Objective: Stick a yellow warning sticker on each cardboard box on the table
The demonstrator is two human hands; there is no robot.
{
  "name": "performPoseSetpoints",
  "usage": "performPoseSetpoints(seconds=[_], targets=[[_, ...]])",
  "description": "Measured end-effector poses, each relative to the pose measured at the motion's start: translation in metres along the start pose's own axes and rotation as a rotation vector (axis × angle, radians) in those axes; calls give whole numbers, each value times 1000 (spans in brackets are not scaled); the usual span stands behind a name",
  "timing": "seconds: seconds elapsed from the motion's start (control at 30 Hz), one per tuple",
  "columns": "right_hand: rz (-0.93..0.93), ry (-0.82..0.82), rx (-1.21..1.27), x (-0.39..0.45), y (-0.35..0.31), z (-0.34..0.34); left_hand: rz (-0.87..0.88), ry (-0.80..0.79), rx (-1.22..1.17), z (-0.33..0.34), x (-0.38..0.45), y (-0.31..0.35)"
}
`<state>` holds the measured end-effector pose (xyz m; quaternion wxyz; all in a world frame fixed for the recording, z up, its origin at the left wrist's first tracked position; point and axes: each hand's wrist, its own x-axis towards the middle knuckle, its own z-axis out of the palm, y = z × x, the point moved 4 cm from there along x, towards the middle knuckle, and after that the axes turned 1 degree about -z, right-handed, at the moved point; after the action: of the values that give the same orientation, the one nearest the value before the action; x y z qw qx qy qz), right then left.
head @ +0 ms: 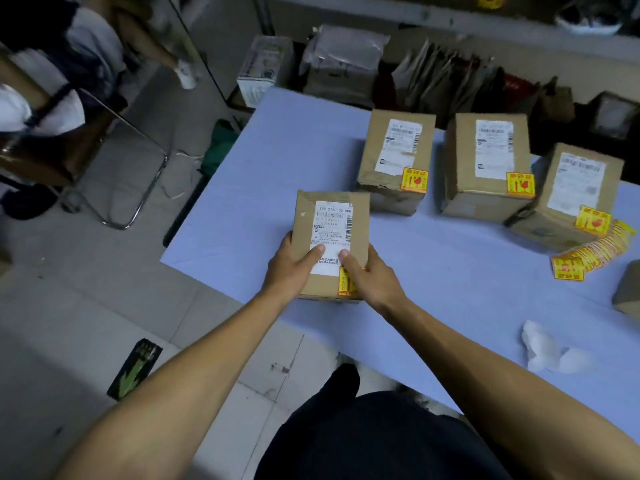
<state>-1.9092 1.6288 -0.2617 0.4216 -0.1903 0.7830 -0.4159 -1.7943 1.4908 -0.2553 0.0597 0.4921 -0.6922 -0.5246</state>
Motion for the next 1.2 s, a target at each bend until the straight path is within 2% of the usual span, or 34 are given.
performPoseSetpoints(seconds=[0.17, 0.23, 0.43, 0.67, 1.07, 1.2], targets=[[1, -44, -36, 40, -31, 27, -17, 17, -51, -35, 36, -5], [43, -46, -65, 85, -44, 49, -58, 18, -52, -52, 81, -16], [14, 2, -26, 138, -75, 33, -5, 47, -47, -58, 134, 18], [23, 33, 6, 179, -85, 34, -21, 46, -84, -55, 173, 20], [-30, 91, -57, 190, -80, 36, 33, 75, -49, -48, 190, 13], [13, 74, -178, 185, -90, 27, 48, 75, 132, -51, 189, 24]])
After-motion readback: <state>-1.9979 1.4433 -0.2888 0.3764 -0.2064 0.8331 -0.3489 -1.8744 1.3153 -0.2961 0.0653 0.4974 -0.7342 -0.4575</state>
